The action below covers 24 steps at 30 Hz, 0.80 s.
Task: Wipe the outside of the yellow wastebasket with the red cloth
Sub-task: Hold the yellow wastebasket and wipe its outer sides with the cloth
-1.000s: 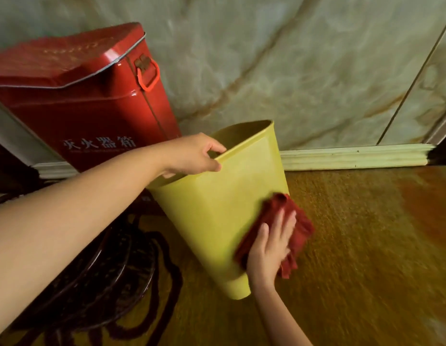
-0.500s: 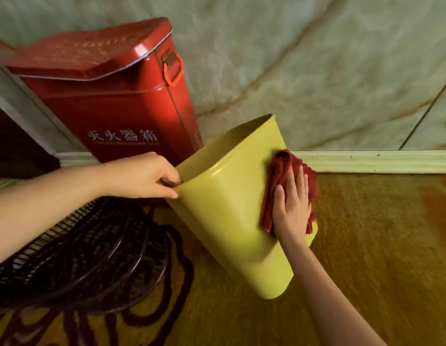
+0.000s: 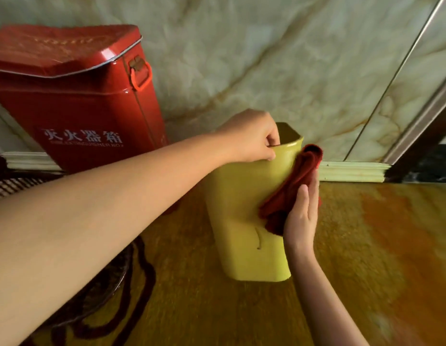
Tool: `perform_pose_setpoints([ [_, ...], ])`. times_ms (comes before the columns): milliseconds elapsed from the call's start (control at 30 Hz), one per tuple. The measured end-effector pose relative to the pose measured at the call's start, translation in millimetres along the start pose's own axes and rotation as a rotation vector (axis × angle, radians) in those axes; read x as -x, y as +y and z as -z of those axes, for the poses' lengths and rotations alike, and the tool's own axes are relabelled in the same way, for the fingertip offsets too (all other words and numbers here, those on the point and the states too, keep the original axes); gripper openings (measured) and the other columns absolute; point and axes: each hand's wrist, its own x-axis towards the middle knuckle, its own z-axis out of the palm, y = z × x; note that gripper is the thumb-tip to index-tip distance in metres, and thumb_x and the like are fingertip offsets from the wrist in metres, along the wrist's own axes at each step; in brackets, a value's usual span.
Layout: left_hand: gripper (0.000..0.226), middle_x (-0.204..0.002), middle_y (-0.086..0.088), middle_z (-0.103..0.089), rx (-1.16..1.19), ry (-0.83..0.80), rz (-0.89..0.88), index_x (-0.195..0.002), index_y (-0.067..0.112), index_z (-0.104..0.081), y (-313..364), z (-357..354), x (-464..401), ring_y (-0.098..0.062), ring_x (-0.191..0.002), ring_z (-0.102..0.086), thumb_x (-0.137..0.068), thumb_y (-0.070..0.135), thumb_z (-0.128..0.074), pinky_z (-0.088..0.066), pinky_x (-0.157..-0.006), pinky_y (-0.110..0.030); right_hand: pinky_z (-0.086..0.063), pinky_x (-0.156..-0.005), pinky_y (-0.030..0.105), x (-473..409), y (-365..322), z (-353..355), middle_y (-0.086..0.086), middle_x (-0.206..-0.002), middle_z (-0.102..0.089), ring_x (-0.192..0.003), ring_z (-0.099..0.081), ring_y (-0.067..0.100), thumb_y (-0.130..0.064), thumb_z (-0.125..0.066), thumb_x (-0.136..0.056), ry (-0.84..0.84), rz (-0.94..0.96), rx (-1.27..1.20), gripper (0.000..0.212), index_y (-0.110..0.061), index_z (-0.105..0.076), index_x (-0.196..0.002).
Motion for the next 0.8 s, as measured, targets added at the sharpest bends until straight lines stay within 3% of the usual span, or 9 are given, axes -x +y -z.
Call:
perform_pose_setpoints([
  [133,0.037,-0.104,0.012,-0.055,-0.065,-0.341,-0.111,-0.114,0.014,-0.059,-13.3,13.7,-3.3,-0.005,-0.101,-0.054,-0.078,0.021,-0.065,-0.036,-0.075,-0.008,-0.023,-0.115,0.051,9.0,15.1,4.8,0.006,-0.153,-0.031,-0.142,-0.025,0.018,-0.034,-0.026,-0.094,0.146,0.127,0.125,0.051,-0.028,-0.022,-0.145],
  [200,0.021,-0.095,0.014,-0.060,-0.192,-0.410,-0.082,-0.099,0.018,-0.065,-40.2,24.6,17.7,0.007,-0.083,-0.051,-0.079,0.024,-0.065,-0.036,-0.071,-0.015,-0.028,-0.111,0.052,8.2,20.4,6.0,0.010,-0.150,-0.037,-0.139,-0.031,0.023,-0.033,-0.025,-0.094,0.164,0.139,0.138,0.052,-0.021,-0.024,-0.145],
  [233,0.006,-0.077,0.012,-0.065,-0.221,-0.388,-0.056,-0.081,0.019,-0.065,-51.1,27.0,29.9,0.007,-0.066,-0.051,-0.079,0.024,-0.065,-0.036,-0.062,-0.020,-0.030,-0.110,0.052,7.5,20.6,5.1,0.011,-0.148,-0.039,-0.137,-0.034,0.024,-0.033,-0.025,-0.093,0.179,0.140,0.138,0.052,-0.022,-0.026,-0.144],
  [333,0.025,-0.051,0.002,-0.054,-0.130,-0.274,0.042,-0.056,0.022,-0.055,-58.9,20.0,50.4,-0.002,-0.055,-0.049,-0.079,0.023,-0.064,-0.032,-0.052,-0.016,-0.032,-0.108,0.052,-0.2,15.5,-1.3,0.007,-0.145,-0.044,-0.135,-0.038,0.019,-0.032,-0.026,-0.091,0.259,0.116,0.118,0.052,-0.022,-0.033,-0.141],
  [433,0.008,-0.057,0.010,-0.055,-0.051,-0.073,0.025,-0.070,0.017,-0.066,-41.5,8.2,38.1,-0.002,-0.069,-0.055,-0.078,0.020,-0.065,-0.034,-0.055,-0.014,-0.023,-0.111,0.056,-11.7,1.5,-9.6,0.004,-0.147,-0.041,-0.137,-0.032,0.016,-0.033,-0.024,-0.089,0.315,0.088,0.122,0.054,-0.021,-0.035,-0.141],
  [500,0.008,-0.059,0.005,-0.059,-0.004,0.027,0.039,-0.072,0.012,-0.067,-29.2,-2.4,23.8,-0.009,-0.071,-0.058,-0.077,0.018,-0.064,-0.037,-0.059,-0.022,-0.013,-0.112,0.056,-16.6,-9.0,-20.6,-0.002,-0.151,-0.034,-0.141,-0.022,0.010,-0.035,-0.022,-0.090,0.276,0.109,0.158,0.053,-0.025,-0.033,-0.141],
  [567,0.021,-0.055,-0.013,-0.053,0.064,0.088,0.063,-0.059,0.007,-0.057,-19.6,-14.4,16.0,-0.016,-0.058,-0.044,-0.077,0.017,-0.061,-0.031,-0.057,-0.029,-0.006,-0.110,0.053,-18.3,-14.5,-30.6,-0.014,-0.151,-0.027,-0.142,-0.013,0.005,-0.034,-0.023,-0.093,0.195,0.141,0.186,0.050,-0.032,-0.030,-0.142],
  [633,0.027,-0.051,-0.016,-0.046,0.099,0.131,0.097,-0.055,0.006,-0.050,-16.2,-21.1,13.5,-0.015,-0.061,-0.032,-0.077,0.017,-0.060,-0.025,-0.053,-0.029,-0.005,-0.110,0.053,-21.0,-7.9,-31.6,-0.020,-0.149,-0.020,-0.143,-0.008,0.003,-0.036,-0.026,-0.095,0.106,0.186,0.231,0.046,-0.040,-0.024,-0.141],
  [800,0.016,-0.068,-0.011,-0.062,0.193,0.191,0.202,-0.076,0.002,-0.066,-25.7,-24.4,10.9,-0.019,-0.067,-0.055,-0.077,0.017,-0.062,-0.045,-0.066,-0.033,-0.004,-0.112,0.054,-12.0,41.6,-7.0,-0.024,-0.148,-0.010,-0.144,-0.002,0.005,-0.048,-0.025,-0.091,0.046,0.119,0.320,0.043,-0.056,-0.014,-0.132],
])
